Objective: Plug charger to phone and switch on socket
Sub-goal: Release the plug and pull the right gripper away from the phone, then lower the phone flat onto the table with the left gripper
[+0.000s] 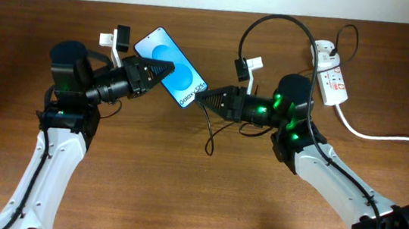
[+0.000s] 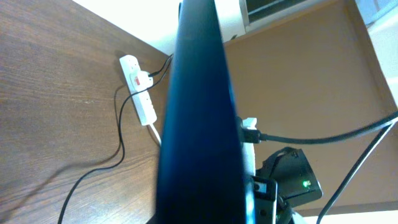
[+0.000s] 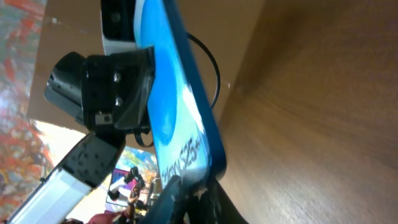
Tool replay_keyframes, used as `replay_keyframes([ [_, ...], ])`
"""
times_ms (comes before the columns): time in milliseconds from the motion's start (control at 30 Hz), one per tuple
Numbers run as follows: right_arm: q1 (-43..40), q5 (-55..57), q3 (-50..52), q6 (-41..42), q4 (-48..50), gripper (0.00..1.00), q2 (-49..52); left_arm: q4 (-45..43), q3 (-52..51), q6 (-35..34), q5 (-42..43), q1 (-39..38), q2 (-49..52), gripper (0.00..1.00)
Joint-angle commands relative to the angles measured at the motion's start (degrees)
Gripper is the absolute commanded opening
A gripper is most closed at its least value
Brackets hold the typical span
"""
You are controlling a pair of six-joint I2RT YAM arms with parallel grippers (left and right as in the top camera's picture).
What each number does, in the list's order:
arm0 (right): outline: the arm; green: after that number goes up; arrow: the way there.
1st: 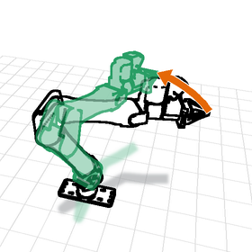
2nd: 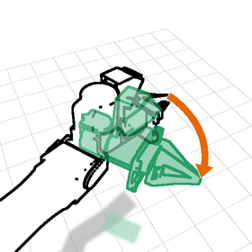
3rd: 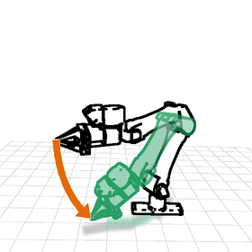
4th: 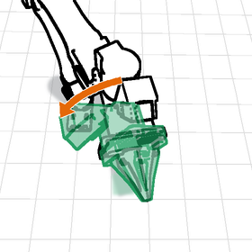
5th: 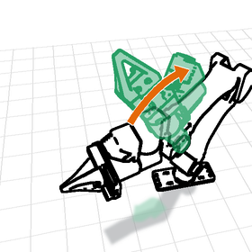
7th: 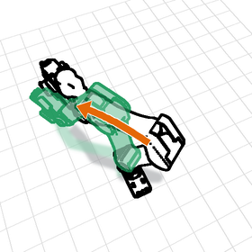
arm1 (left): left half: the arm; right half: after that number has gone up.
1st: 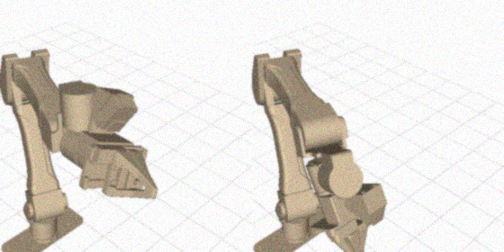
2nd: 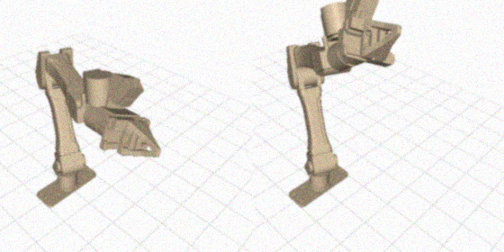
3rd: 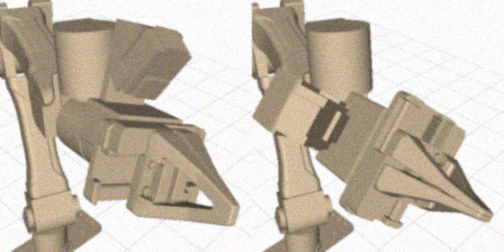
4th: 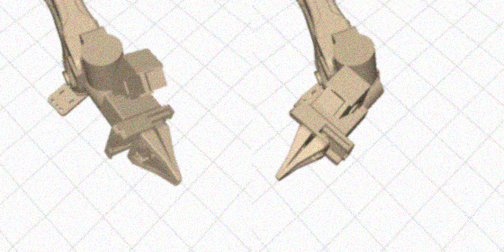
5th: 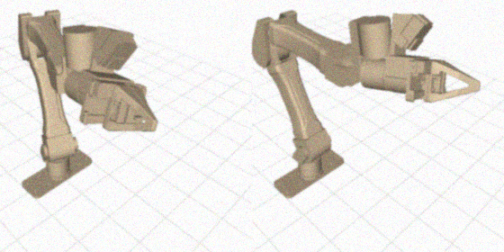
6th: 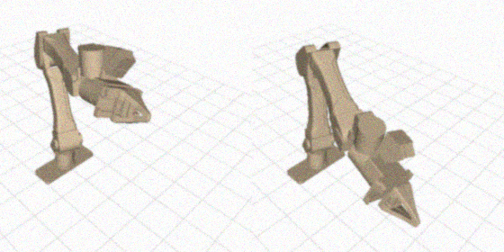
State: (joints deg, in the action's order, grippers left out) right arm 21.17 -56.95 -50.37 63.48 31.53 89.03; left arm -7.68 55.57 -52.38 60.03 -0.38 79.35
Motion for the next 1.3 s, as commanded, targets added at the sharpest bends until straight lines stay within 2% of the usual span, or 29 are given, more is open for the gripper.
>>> replay_keyframes([
  [0,0.61,7.34,-3.04,-0.48,0.76,0.13,0.17,0.59,-1.33,-0.20,13.27,-1.42,-1.25,0.00],
  [100,0.61,5.09,-3.04,-0.48,0.79,0.12,0.17,0.33,-1.33,-0.20,10.29,3.34,-1.25,0.00],
  [267,0.63,1.27,-3.04,-0.55,0.79,0.34,0.17,-3.45,-1.33,0.22,9.18,9.62,-1.25,0.00],
  [367,0.70,-3.76,-3.04,-3.72,0.26,0.41,0.17,-5.42,-1.33,1.16,9.14,10.21,-1.18,0.00],
  [500,4.17,-2.69,-3.04,-7.17,-1.42,0.40,0.37,-5.99,-1.33,1.07,9.16,10.19,-1.18,0.00],
  [600,5.84,0.87,-3.04,-7.17,-2.38,0.29,0.39,-5.97,-1.33,1.05,10.21,10.19,-1.18,0.00],
  [767,5.38,0.13,-3.04,-8.09,-2.40,0.30,0.37,-5.88,-1.33,1.75,10.91,10.19,-1.18,0.00],
  [833,2.99,0.04,-3.04,-13.14,-4.70,0.36,0.37,-4.90,-1.33,1.75,11.32,10.19,-1.18,0.00],
  [900,-1.90,-0.09,-3.04,-13.57,-7.91,0.39,0.37,-4.90,-1.33,1.42,10.32,10.21,-1.20,0.00],
  [967,-6.84,-2.36,-3.04,-13.55,-9.38,0.42,0.37,-4.90,-1.33,-4.98,9.60,10.19,-1.20,0.00],
  [1000,-10.34,-5.95,-3.04,-13.60,-9.60,0.43,0.33,-4.92,-1.33,-13.57,9.81,10.14,-1.81,0.00],
  [1100,-14.60,-7.13,-3.04,-15.85,-13.35,0.48,0.31,-5.20,-1.33,-21.42,10.56,9.53,-4.61,0.00],
  [1267,-19.02,-2.38,-3.04,-29.07,-32.79,0.49,-0.81,-5.38,-1.31,-23.04,12.28,7.13,-17.49,0.00],
])
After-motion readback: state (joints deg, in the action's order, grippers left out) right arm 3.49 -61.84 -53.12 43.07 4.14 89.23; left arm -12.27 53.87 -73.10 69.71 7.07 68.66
